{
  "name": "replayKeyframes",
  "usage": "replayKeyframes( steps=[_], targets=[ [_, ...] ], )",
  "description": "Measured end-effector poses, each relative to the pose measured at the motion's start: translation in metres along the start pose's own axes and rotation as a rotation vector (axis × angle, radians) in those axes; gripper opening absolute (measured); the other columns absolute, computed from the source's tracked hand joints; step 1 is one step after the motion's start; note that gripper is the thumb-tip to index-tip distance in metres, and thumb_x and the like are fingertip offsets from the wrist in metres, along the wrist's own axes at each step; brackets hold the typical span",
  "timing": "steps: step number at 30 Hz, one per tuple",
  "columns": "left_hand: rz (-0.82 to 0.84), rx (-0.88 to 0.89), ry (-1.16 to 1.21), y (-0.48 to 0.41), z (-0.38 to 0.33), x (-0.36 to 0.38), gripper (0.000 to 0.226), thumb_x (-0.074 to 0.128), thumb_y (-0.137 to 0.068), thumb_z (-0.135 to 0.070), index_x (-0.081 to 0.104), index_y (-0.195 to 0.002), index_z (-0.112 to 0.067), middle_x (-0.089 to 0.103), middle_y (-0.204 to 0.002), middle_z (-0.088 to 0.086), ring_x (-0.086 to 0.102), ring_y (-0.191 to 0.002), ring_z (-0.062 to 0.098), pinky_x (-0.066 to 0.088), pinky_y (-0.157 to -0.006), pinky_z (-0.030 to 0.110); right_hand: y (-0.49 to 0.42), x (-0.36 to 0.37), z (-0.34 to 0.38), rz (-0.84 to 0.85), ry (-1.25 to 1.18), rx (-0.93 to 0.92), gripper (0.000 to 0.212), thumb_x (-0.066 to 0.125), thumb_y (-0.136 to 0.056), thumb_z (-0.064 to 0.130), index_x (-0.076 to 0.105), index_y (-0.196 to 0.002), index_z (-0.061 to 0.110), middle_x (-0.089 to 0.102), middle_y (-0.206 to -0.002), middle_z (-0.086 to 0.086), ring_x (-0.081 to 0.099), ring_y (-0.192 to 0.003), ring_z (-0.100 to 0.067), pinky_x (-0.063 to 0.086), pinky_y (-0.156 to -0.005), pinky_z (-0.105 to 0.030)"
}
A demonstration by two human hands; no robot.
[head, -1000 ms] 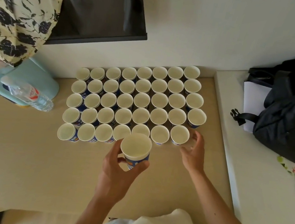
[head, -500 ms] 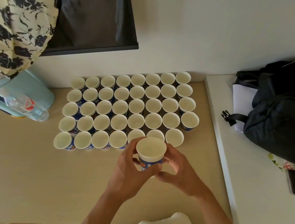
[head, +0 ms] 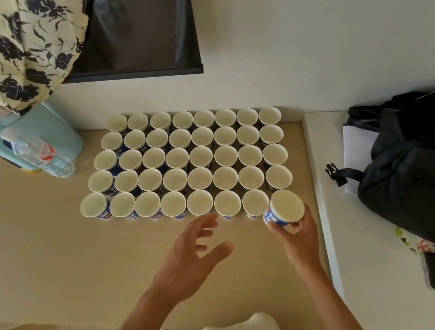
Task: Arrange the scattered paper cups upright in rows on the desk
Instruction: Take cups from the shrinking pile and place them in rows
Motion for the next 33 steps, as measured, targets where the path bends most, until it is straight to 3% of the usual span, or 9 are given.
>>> replayKeyframes(
  steps=[6,11,16,21,27,31,33],
  targets=[
    [-0.026,-0.062,-0.001,0.008,0.017,0.001,0.049,0.069,-0.075,-0.055,0.061,-0.121,-0.039,0.066,-0.122,-0.023,0.060,-0.112,-0.007,0.050,-0.085,0.017,-0.027,-0.008,-0.046,-0.081,0.184,0.030,0.064,0.088,-0.071,0.008,0.056,-0.125,0.022,0.066,-0.113,0.003,0.064,-0.103,-0.023,0.054,-0.090,-0.040],
    [-0.014,-0.086,-0.035,0.016,0.027,0.005,0.057,0.064,-0.069,-0.066,0.063,-0.119,-0.040,0.066,-0.122,-0.024,0.061,-0.111,-0.007,0.051,-0.083,0.014,-0.038,-0.003,-0.059,-0.112,0.191,0.036,0.063,0.086,-0.072,0.003,0.056,-0.126,0.015,0.065,-0.108,0.003,0.063,-0.091,-0.020,0.054,-0.088,-0.041],
    [-0.036,-0.101,-0.024,0.019,0.030,-0.002,0.043,0.067,-0.077,-0.052,0.064,-0.118,-0.040,0.067,-0.120,-0.023,0.062,-0.110,-0.006,0.051,-0.084,0.016,-0.049,0.002,-0.070,-0.114,0.195,0.045,0.064,0.085,-0.072,0.002,0.056,-0.126,0.021,0.065,-0.113,0.001,0.066,-0.098,-0.026,0.056,-0.088,-0.042],
    [-0.052,-0.111,-0.002,0.021,0.032,-0.006,0.045,0.067,-0.074,-0.057,0.065,-0.116,-0.040,0.068,-0.119,-0.023,0.063,-0.111,-0.004,0.050,-0.084,0.018,-0.055,0.005,-0.077,-0.109,0.169,0.065,0.065,0.085,-0.073,0.000,0.055,-0.128,0.018,0.066,-0.117,-0.002,0.067,-0.096,-0.023,0.056,-0.093,-0.050],
    [-0.058,-0.104,0.029,0.023,0.033,-0.006,0.055,0.064,-0.066,-0.065,0.065,-0.115,-0.040,0.069,-0.118,-0.022,0.064,-0.110,-0.003,0.051,-0.082,0.018,-0.055,0.002,-0.083,-0.126,0.170,0.104,0.072,0.086,-0.070,0.006,0.053,-0.130,0.028,0.066,-0.127,0.001,0.065,-0.115,-0.025,0.054,-0.099,-0.049],
    [-0.070,-0.094,0.063,0.022,0.034,-0.008,0.057,0.068,-0.065,-0.061,0.065,-0.117,-0.038,0.069,-0.116,-0.023,0.065,-0.110,-0.002,0.053,-0.081,0.020,-0.029,-0.012,-0.067,-0.280,0.094,0.182,0.073,0.078,-0.075,-0.003,0.049,-0.140,0.013,0.060,-0.138,-0.006,0.057,-0.130,-0.023,0.046,-0.106,-0.040],
    [-0.092,-0.090,0.093,0.020,0.034,-0.010,0.056,0.072,-0.065,-0.058,0.064,-0.117,-0.037,0.070,-0.114,-0.023,0.066,-0.108,-0.002,0.054,-0.080,0.020,-0.008,-0.015,-0.051,-0.356,0.053,0.170,0.069,0.073,-0.078,-0.003,0.048,-0.141,0.013,0.058,-0.140,-0.005,0.055,-0.131,-0.019,0.046,-0.107,-0.040]
  ],
)
Point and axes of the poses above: each hand's wrist, its own y-axis away from the middle knuckle, its own x-axis out of the palm, z = x × y, the point moved 7 cm from there along -y, towards the middle knuckle
